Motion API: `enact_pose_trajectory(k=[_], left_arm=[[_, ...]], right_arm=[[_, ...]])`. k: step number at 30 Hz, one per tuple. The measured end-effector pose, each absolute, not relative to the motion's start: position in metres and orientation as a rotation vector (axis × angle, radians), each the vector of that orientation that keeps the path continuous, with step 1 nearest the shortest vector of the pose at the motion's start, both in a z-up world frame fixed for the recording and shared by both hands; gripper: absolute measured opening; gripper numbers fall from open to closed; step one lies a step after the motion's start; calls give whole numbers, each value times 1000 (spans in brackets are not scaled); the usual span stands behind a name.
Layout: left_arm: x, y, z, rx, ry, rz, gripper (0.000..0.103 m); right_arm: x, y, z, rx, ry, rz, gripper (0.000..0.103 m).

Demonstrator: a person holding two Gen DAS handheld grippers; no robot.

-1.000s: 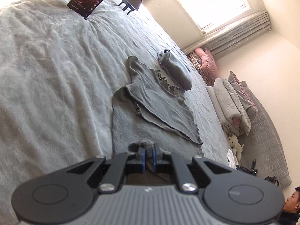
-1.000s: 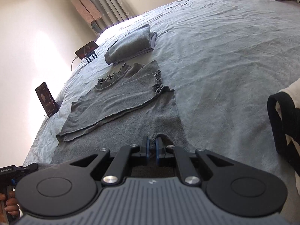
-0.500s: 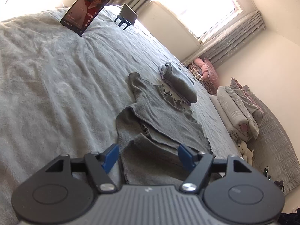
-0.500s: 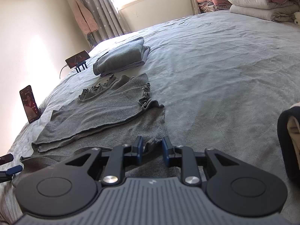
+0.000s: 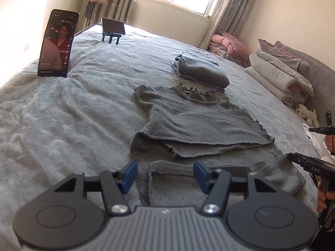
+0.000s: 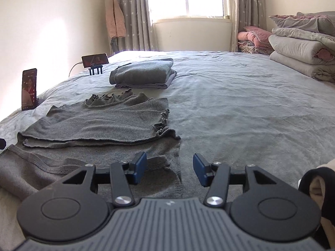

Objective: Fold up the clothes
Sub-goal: 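Open both grippers and release the folded hem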

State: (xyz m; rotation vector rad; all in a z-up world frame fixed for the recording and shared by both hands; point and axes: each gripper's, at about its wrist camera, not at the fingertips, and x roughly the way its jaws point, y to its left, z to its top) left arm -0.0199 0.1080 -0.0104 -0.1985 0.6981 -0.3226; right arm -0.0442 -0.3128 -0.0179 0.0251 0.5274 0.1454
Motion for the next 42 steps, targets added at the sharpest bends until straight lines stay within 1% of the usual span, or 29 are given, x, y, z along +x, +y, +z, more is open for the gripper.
enact_pose_trajectory(k=[1, 2, 3, 4, 5, 6, 9, 17, 20, 25, 27, 29, 30, 31, 32, 33, 35, 36, 37, 38, 39, 42], left_arm=[[-18, 107, -12, -184, 696, -323, 55], [-17, 106, -14, -170, 697, -322, 50], [-16, 106, -17, -158, 703, -322, 42], [-17, 106, -18, -153, 704, -322, 35], [-18, 105, -19, -147, 704, -321, 20], [-20, 107, -19, -153, 702, -321, 12], [-29, 109, -16, -164, 662, -318, 9], [-42, 107, 5, -146, 483, -275, 9], [-30, 103, 8, -144, 495, -258, 9], [-6, 92, -8, -72, 563, -209, 9], [2, 90, -19, -47, 626, -183, 10], [2, 91, -21, -44, 633, -169, 11], [2, 91, -23, -43, 637, -162, 15], [2, 92, -24, -41, 641, -155, 16], [2, 92, -25, -40, 643, -148, 23], [-1, 91, -22, -33, 625, -127, 36], [-8, 89, -13, -21, 567, -97, 48], [-11, 84, -6, -20, 544, -112, 49], [-13, 80, 0, -18, 523, -126, 50], [-14, 75, 3, -16, 517, -144, 53], [-13, 65, 7, -8, 511, -173, 57], [-11, 34, 8, 21, 516, -257, 60]], right_arm=[[-42, -310, -20, 11, 533, 159, 53], [-41, -308, -21, -1, 532, 164, 49], [-43, -307, -20, -9, 522, 159, 44], [-44, -306, -20, -18, 513, 154, 31], [-45, -305, -19, -26, 503, 149, 17], [-47, -304, -19, -35, 494, 145, 13], [-50, -302, -17, -60, 466, 130, 12], [-50, -295, -4, -111, 362, 68, 12], [-37, -291, 1, -133, 347, 52, 12], [-7, -281, -16, -195, 418, 37, 12], [2, -282, -27, -202, 472, 29, 12], [7, -284, -35, -190, 513, 30, 12], [8, -284, -37, -187, 523, 31, 12], [7, -283, -37, -190, 520, 28, 12], [4, -282, -35, -195, 513, 21, 14], [2, -281, -32, -197, 505, 11, 19], [-2, -277, -26, -199, 491, -12, 31], [-4, -274, -23, -198, 483, -7, 34], [-7, -270, -19, -195, 473, 5, 40], [-8, -265, -15, -193, 464, 23, 43], [-10, -258, -11, -192, 458, 49, 45], [-13, -234, -4, -175, 457, 149, 54]])
